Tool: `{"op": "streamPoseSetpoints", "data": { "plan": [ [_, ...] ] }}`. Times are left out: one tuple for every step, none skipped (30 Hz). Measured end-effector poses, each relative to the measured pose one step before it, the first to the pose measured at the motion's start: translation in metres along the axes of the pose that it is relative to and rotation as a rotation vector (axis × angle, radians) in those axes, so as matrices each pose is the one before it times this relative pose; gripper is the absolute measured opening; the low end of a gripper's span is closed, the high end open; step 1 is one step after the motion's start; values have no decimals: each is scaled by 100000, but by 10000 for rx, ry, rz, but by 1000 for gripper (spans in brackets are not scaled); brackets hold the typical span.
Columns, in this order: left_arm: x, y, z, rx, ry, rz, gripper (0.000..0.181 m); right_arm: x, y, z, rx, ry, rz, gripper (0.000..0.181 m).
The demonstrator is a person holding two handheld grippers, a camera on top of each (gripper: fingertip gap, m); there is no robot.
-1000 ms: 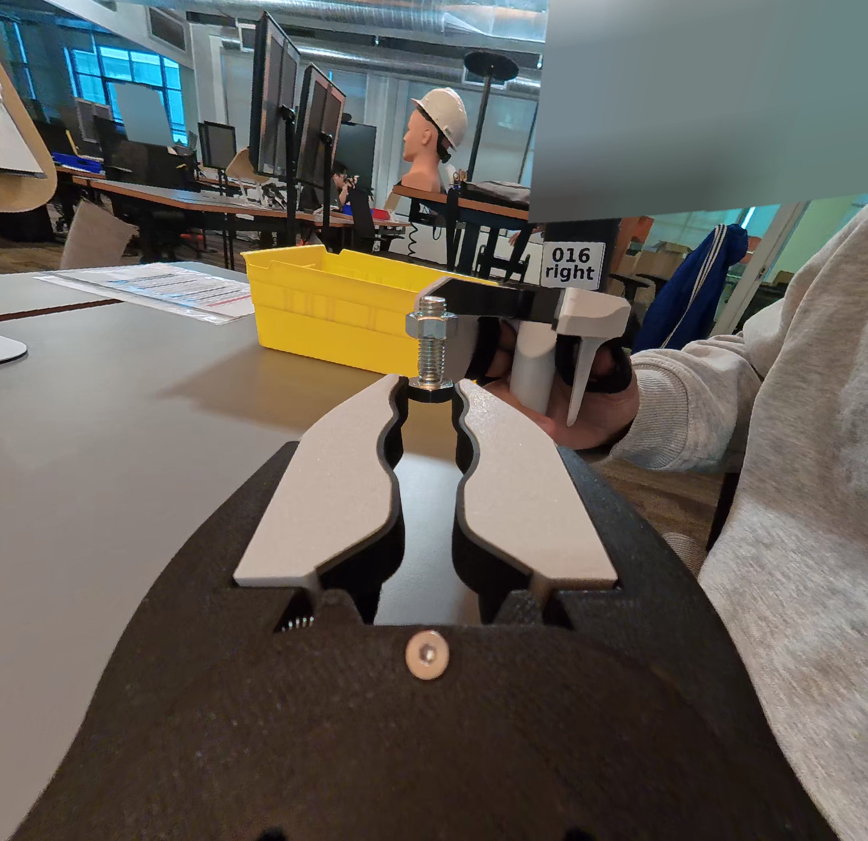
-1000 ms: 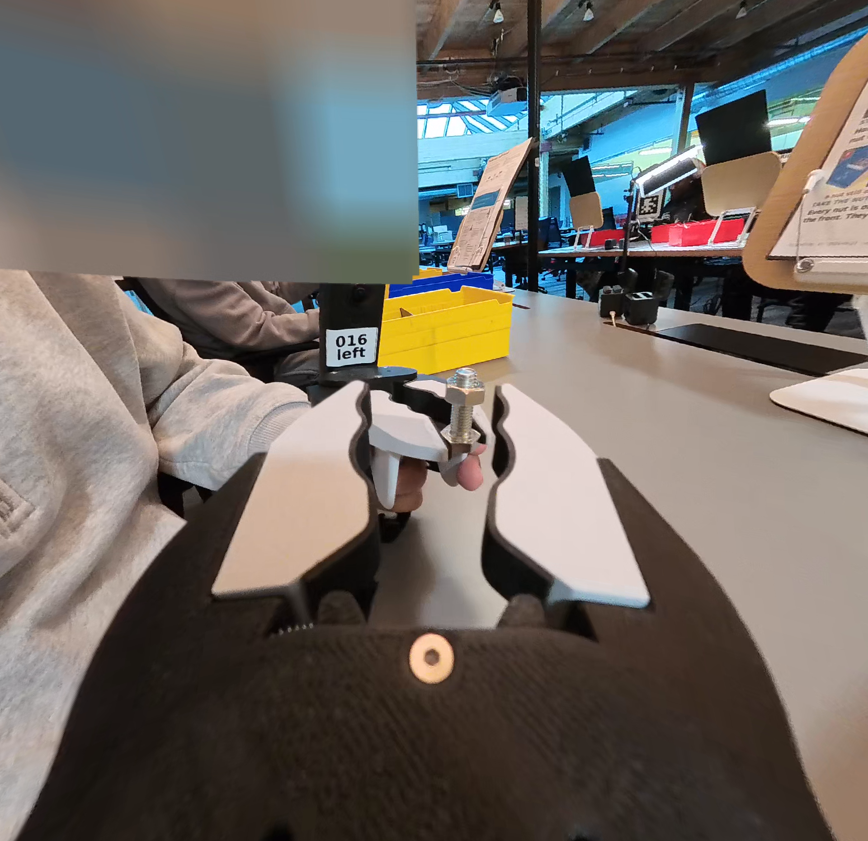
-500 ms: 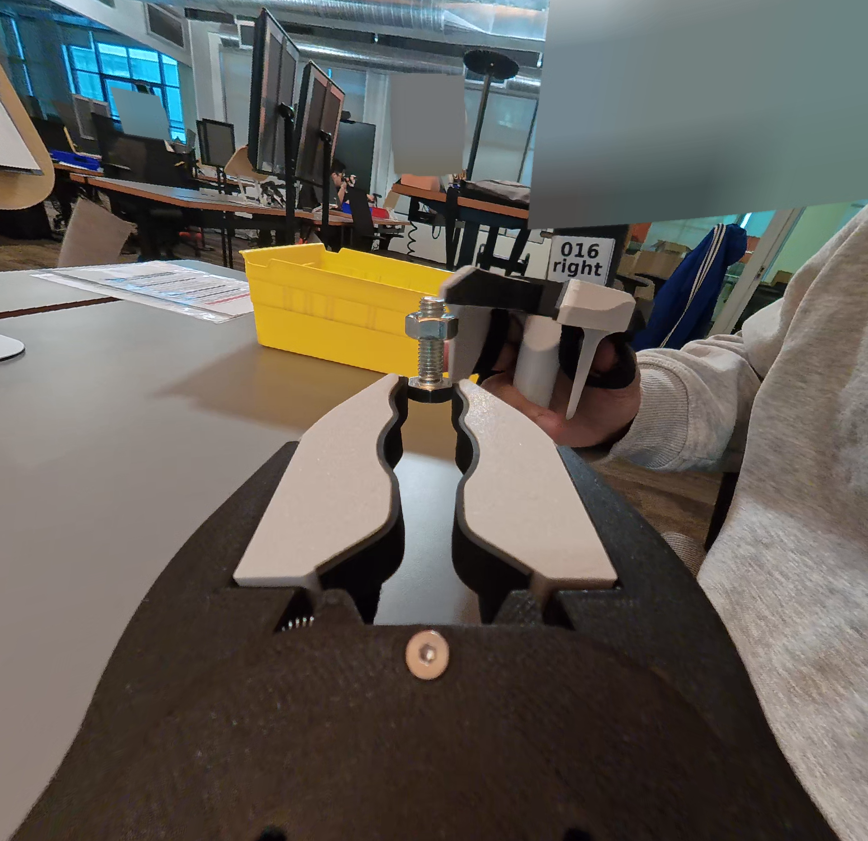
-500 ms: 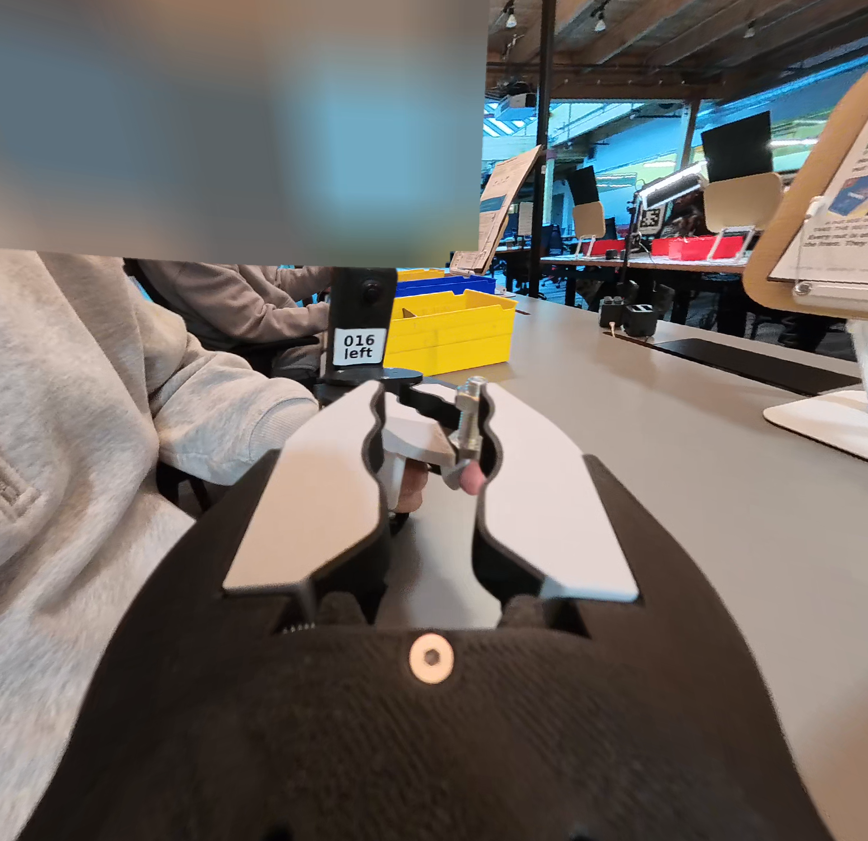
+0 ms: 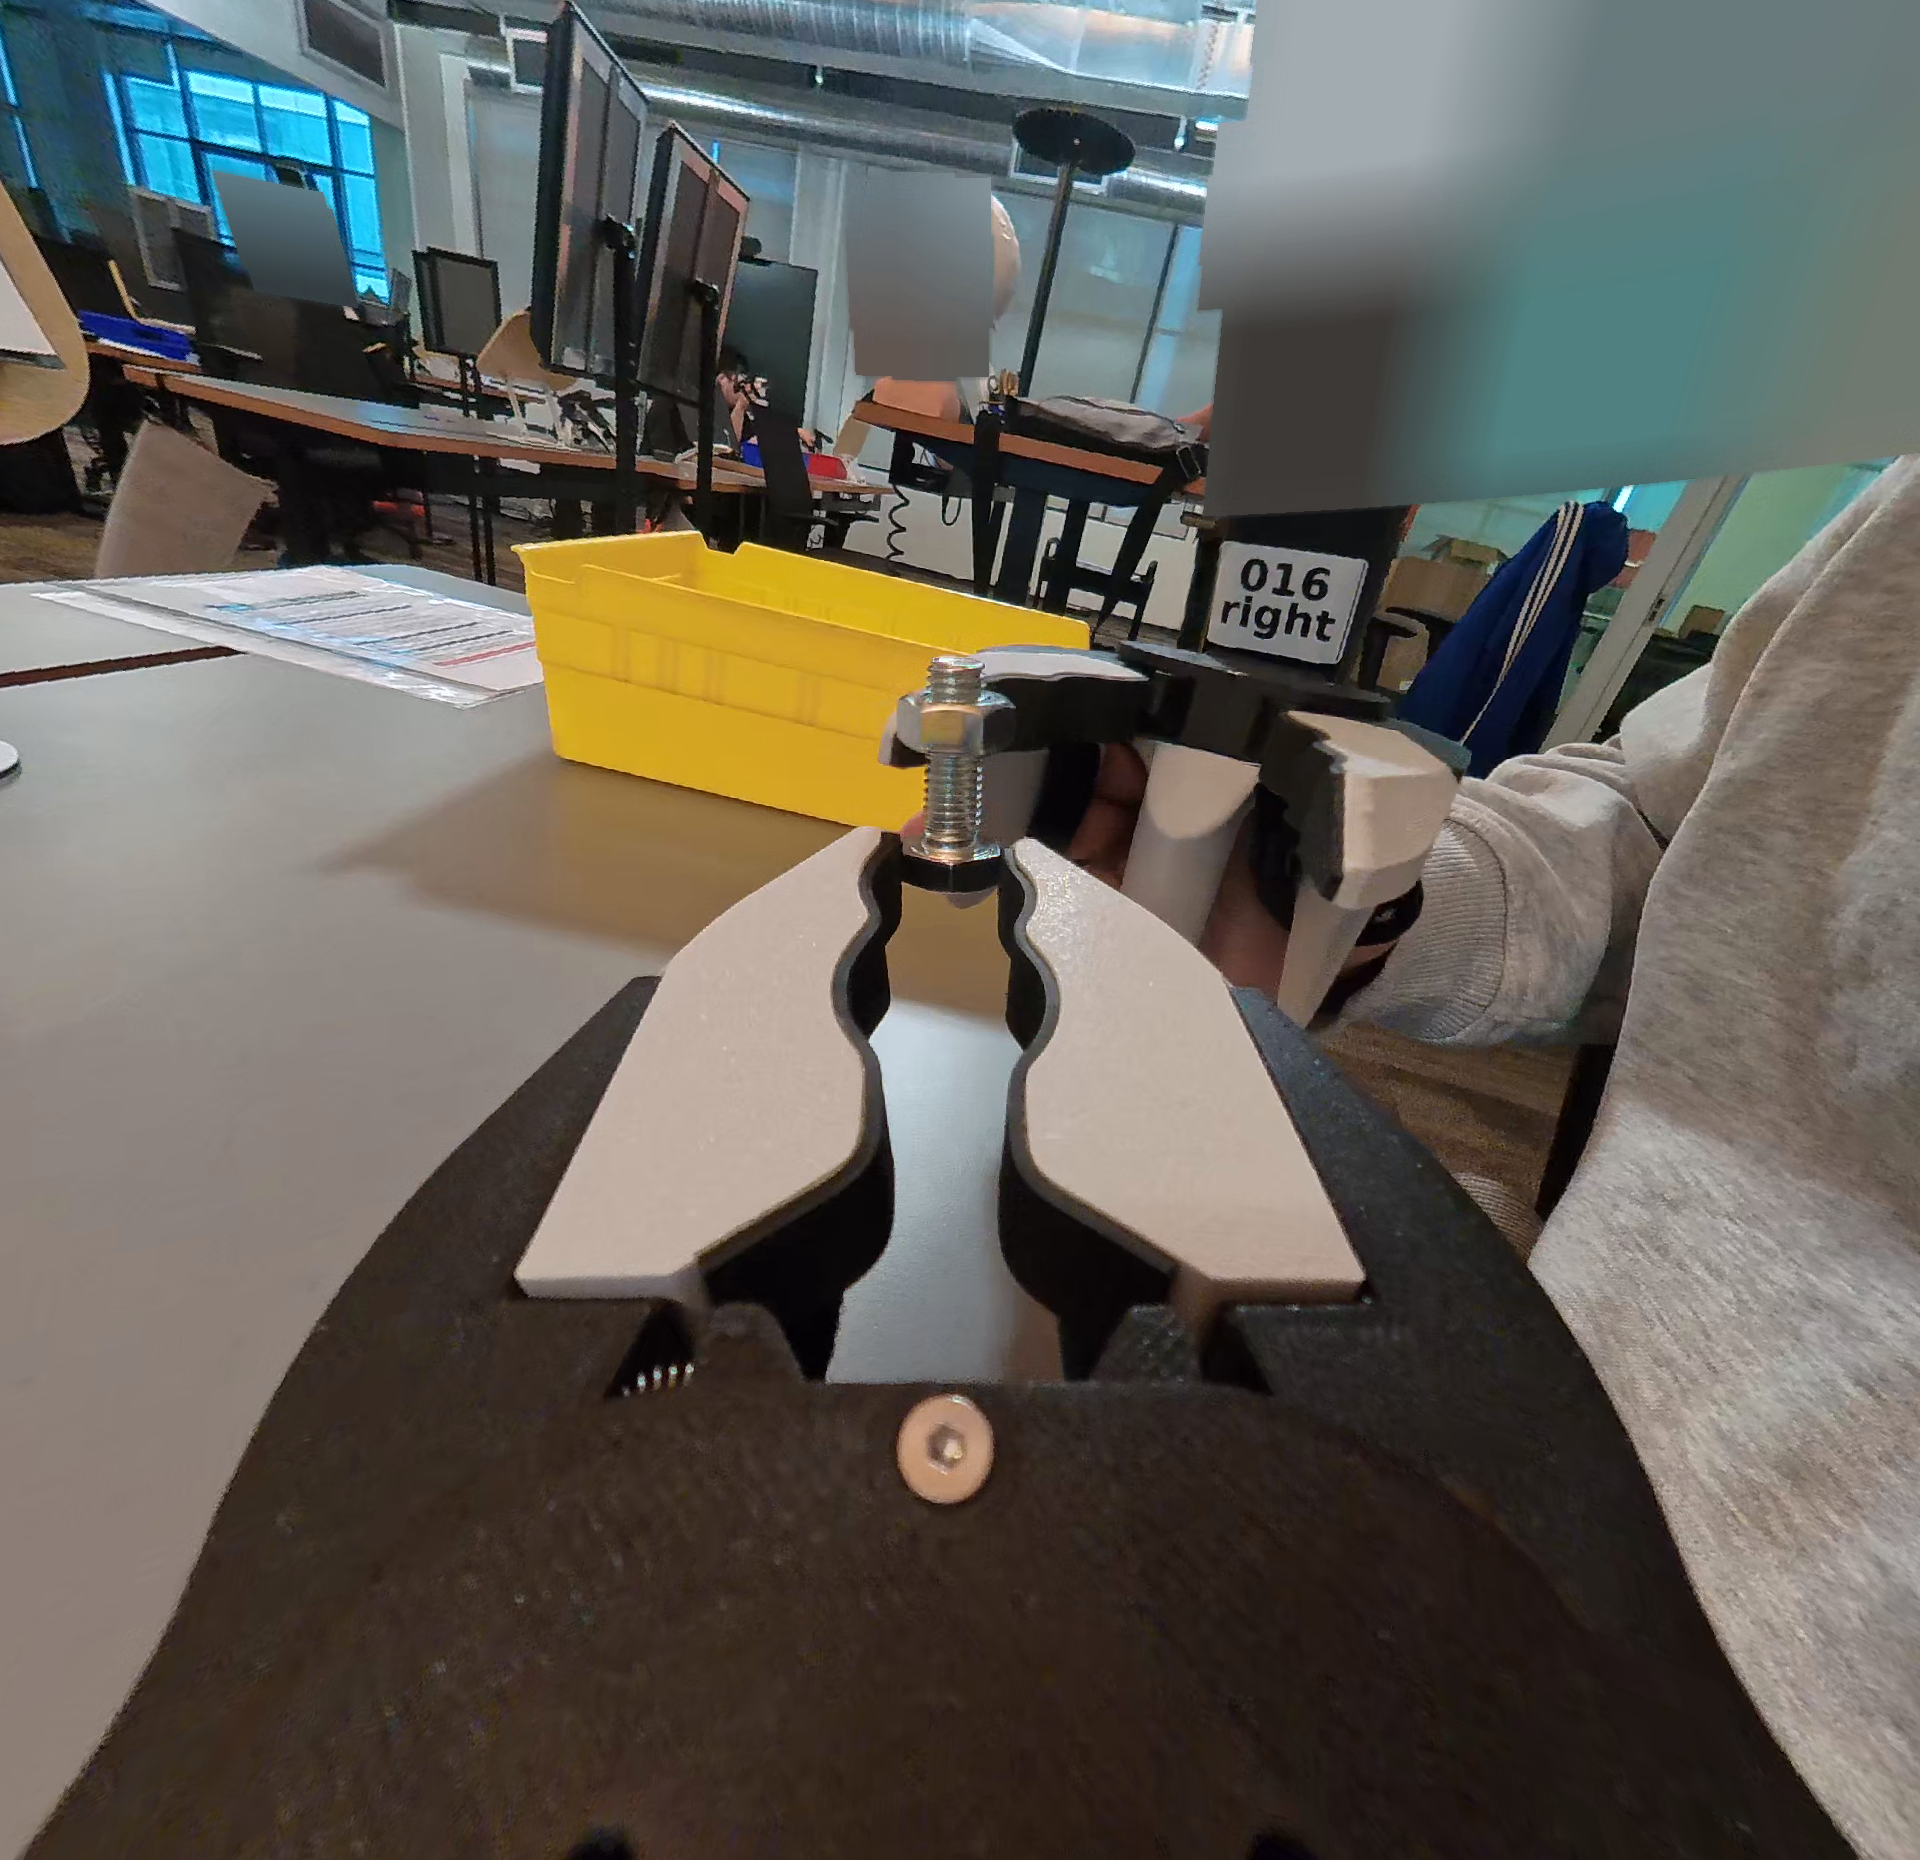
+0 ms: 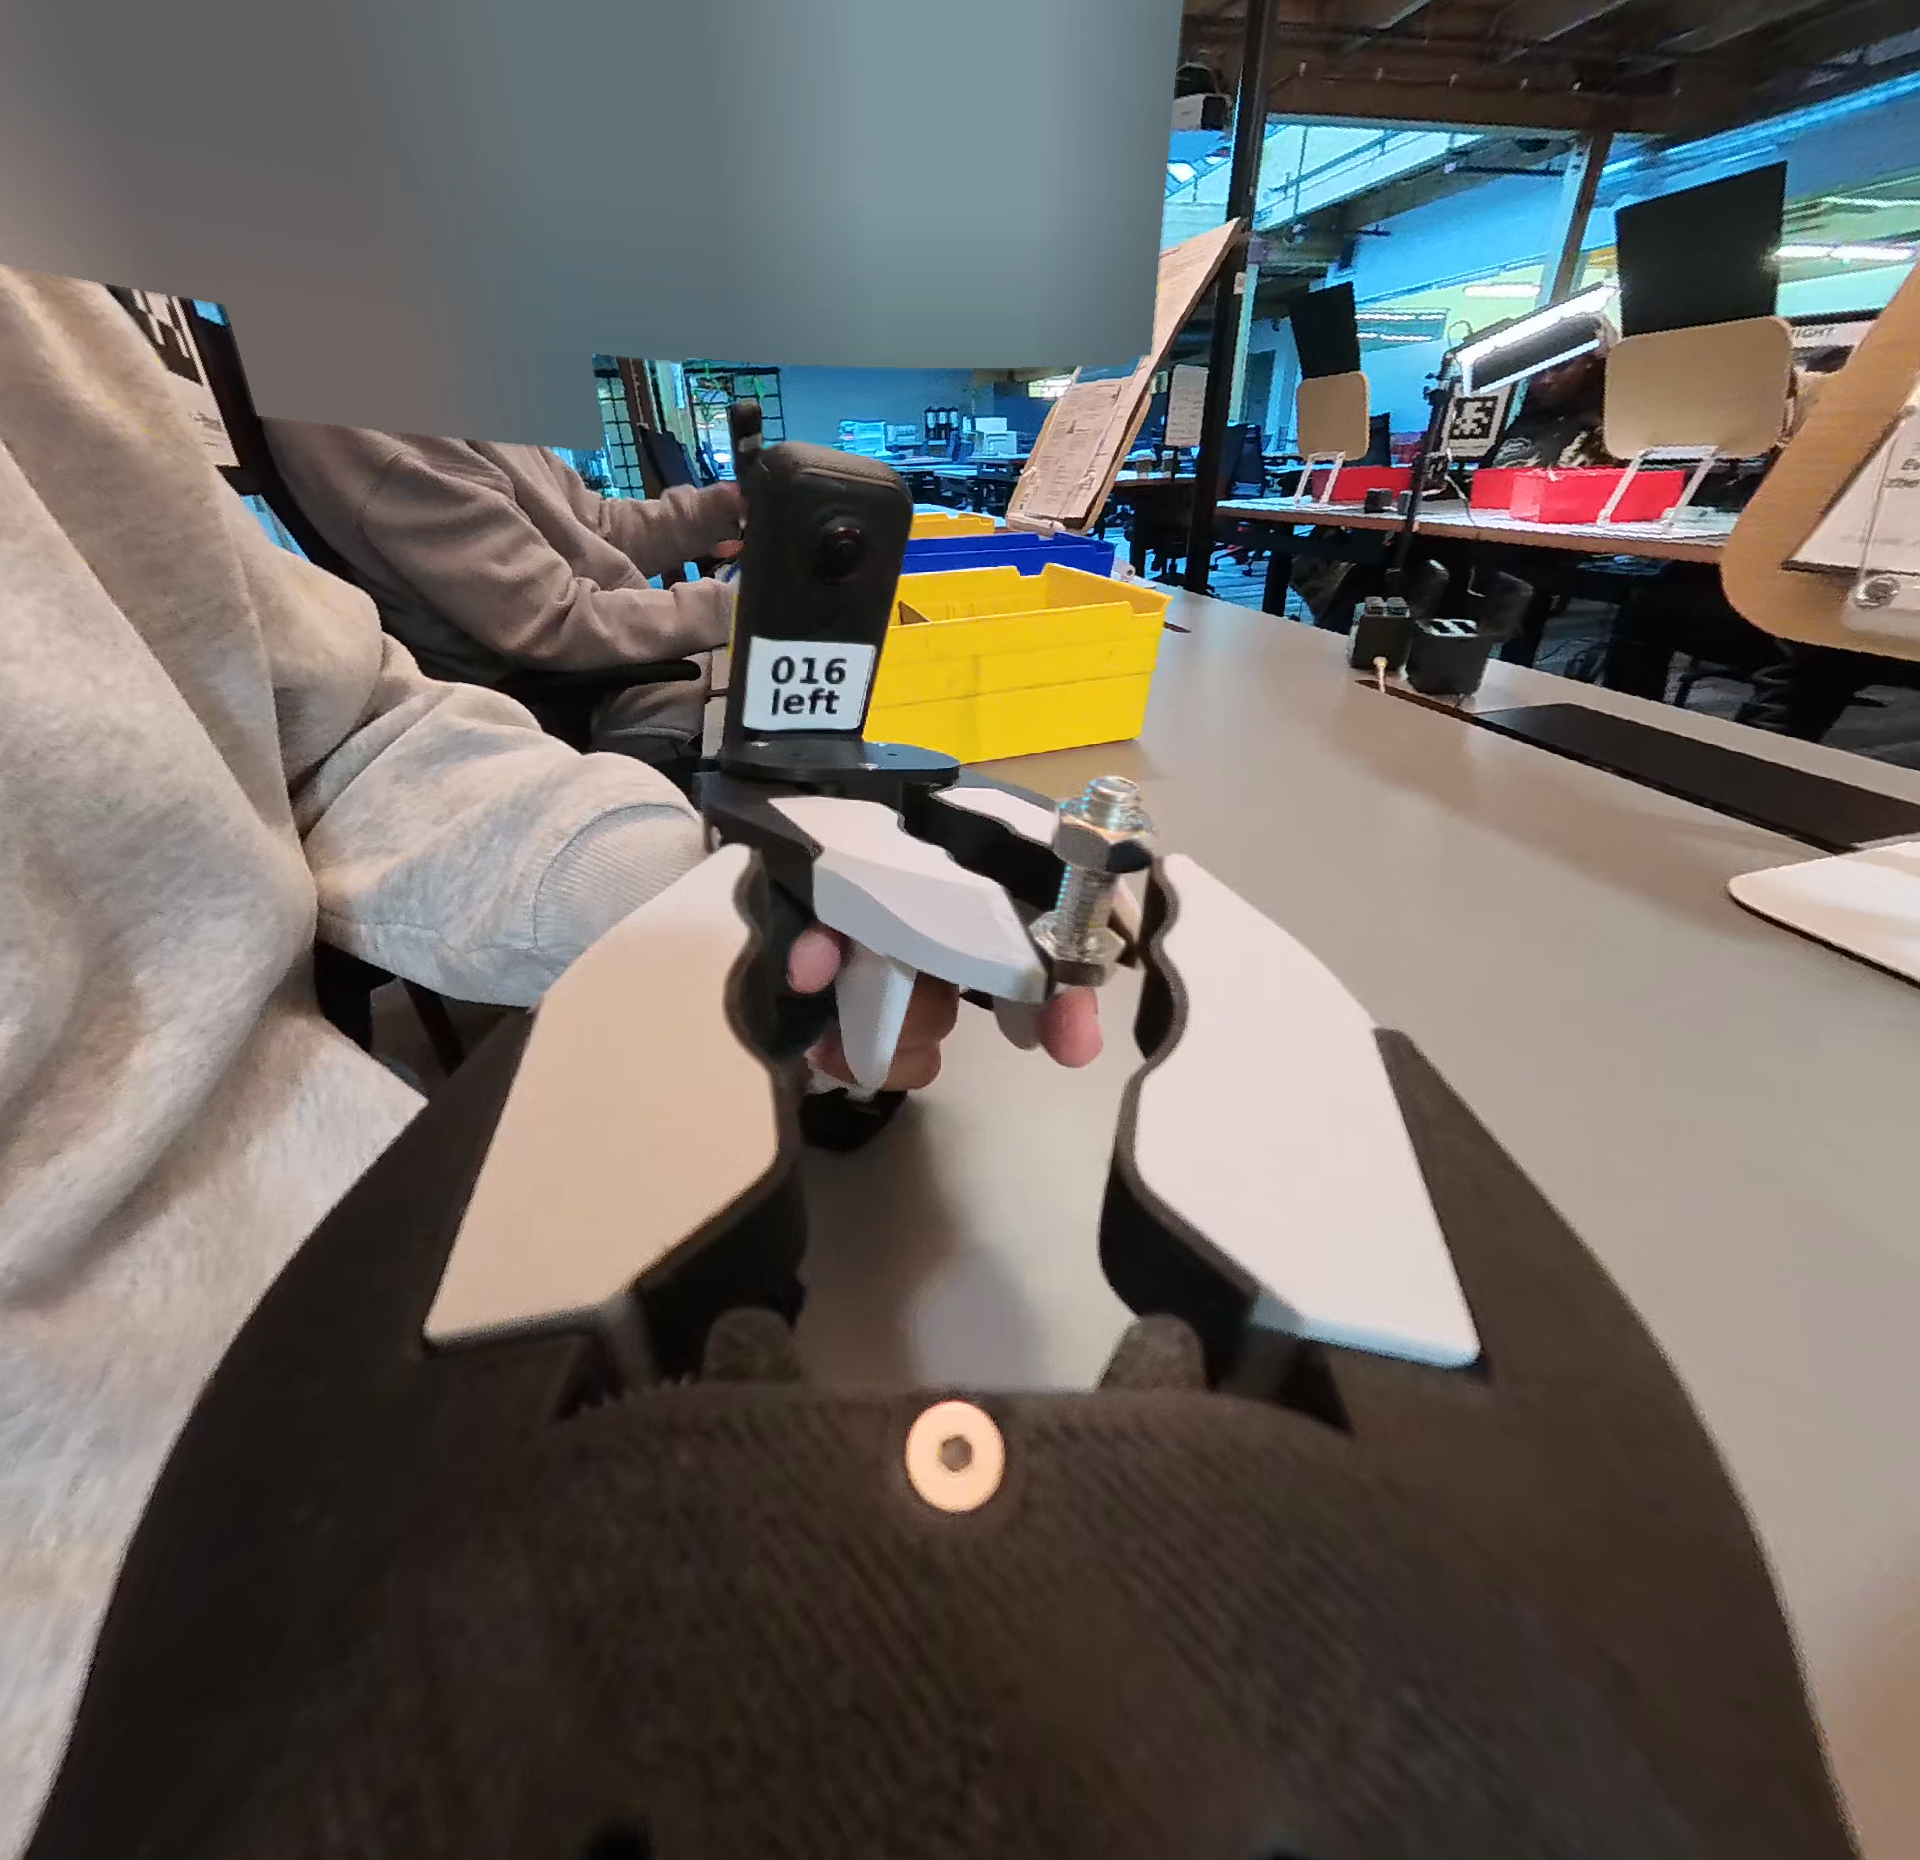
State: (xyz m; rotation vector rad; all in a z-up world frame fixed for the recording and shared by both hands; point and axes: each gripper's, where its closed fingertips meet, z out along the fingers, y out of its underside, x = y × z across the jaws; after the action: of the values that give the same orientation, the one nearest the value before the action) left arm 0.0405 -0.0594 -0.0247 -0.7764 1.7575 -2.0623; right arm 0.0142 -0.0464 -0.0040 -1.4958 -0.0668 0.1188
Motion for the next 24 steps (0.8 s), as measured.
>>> {"op": "streamPoseSetpoints", "data": {
  "plan": [
    [-54,-29,-20,22,-24,-22,18,-3,-70,-73,-25,15,-67,68],
    [-37,-7,-22,11,-7,-29,18,33,-41,-78,-25,27,-67,67],
    [-27,-4,-5,3,0,-22,18,36,-17,-64,-13,20,-52,66],
    [-16,-5,4,1,-3,-13,18,16,-16,-28,3,4,-7,66],
    [-11,0,5,8,-5,3,18,-8,-41,-18,22,-10,45,66],
    [-1,-10,-4,1,-3,11,18,-21,-34,-3,17,-20,61,66],
    [9,2,-3,2,-2,13,18,-10,-33,-41,0,-3,42,66],
    [4,-17,-2,9,-10,21,18,18,-85,-75,-1,11,-7,64],
    [-24,-20,-14,16,-22,19,18,-22,-143,-130,11,-9,-42,62],
    [-72,0,-7,0,-32,-17,18,-113,-293,-204,80,-64,-65,54],
    [-85,12,-8,-5,-10,-64,18,-138,-477,-224,205,-82,-70,42],
    [-47,-22,-15,17,3,-47,18,57,-459,-177,247,51,-10,39],
    [-52,-25,-27,24,-17,-25,18,254,-255,-112,187,145,10,41],
    [-16,4,-2,2,-4,-7,18,251,-28,-47,72,102,47,44],
    [21,15,15,-14,8,12,18,184,129,1,-15,38,113,47],
    [37,16,23,-18,11,26,18,146,154,58,-35,20,144,49],
    [39,22,18,-15,11,31,18,115,152,89,-19,13,154,54],
    [40,12,9,-8,9,29,18,18,121,96,5,-9,124,59],
    [39,0,7,-9,14,23,18,-38,96,118,7,-28,57,63],
    [28,18,22,-15,13,19,18,-75,126,114,-31,-21,-18,67],
    [32,21,20,-18,15,16,18,-84,142,101,-69,-11,-101,69],
    [26,16,4,-9,13,14,18,-134,159,106,-87,-27,-156,70],
    [18,1,3,1,7,6,18,-150,182,97,-101,-32,-156,70],
    [-13,-7,0,3,0,-2,18,-175,177,104,-108,-50,-139,70]
  ]
}}
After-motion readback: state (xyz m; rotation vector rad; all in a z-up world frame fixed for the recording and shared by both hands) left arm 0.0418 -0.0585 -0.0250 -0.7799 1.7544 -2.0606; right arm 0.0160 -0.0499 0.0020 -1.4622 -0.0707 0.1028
